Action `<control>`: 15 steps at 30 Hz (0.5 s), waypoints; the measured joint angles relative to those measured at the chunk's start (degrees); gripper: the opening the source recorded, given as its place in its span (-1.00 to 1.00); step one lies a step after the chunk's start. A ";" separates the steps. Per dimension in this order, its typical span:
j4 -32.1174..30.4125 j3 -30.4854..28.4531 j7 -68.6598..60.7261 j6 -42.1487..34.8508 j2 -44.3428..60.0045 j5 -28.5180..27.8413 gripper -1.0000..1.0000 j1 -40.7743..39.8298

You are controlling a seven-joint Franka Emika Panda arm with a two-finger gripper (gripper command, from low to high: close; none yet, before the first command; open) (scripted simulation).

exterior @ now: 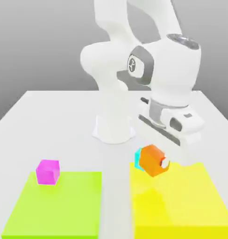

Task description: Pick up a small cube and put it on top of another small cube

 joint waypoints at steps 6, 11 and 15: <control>-0.61 -11.83 -12.71 -4.01 -6.21 -3.69 -1.00 -10.73; -2.41 -21.64 -23.50 -1.29 -7.15 -2.49 -1.00 -14.64; -3.78 -25.22 -27.89 6.66 -0.05 2.61 -1.00 -11.68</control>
